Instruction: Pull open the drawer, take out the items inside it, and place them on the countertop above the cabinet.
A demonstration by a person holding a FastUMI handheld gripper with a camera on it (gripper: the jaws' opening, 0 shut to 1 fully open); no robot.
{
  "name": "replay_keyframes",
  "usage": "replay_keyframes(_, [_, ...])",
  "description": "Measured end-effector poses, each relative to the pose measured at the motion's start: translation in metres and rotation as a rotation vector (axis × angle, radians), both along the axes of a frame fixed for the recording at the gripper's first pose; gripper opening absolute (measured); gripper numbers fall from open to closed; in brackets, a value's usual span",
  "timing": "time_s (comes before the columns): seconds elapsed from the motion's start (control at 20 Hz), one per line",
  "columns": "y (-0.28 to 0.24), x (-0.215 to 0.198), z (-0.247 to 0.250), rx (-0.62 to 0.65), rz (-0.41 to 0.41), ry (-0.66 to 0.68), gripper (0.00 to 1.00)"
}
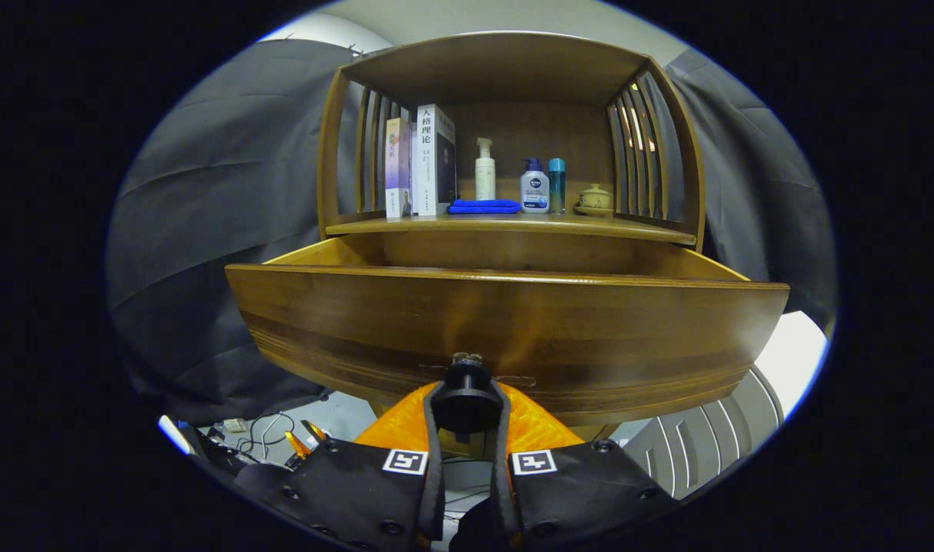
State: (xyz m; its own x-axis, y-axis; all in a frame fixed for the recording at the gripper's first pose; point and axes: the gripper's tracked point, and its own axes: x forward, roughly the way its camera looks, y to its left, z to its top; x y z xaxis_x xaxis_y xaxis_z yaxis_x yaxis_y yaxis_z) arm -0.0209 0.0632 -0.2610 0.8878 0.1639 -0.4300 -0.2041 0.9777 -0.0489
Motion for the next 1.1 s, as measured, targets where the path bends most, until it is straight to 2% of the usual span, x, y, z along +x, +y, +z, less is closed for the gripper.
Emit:
replay_keyframes(0.35, [0.003,-0.014,0.0,-0.01,0.023,0.017,0.26])
replay_keyframes(0.55, [0.005,-0.021,0.0,0.024,0.038,0.073,0.36])
replay_keyframes(0.85, [-0.016,-0.029,0.065,-0.012,0.062,-0.025,0.83])
replay_keyframes(0.95, [-0.018,-0.026,0.09,0.026,0.056,-0.03,1.0])
replay_keyframes(1.1, [-0.015,-0.008,0.126,0.111,0.047,-0.008,0.99])
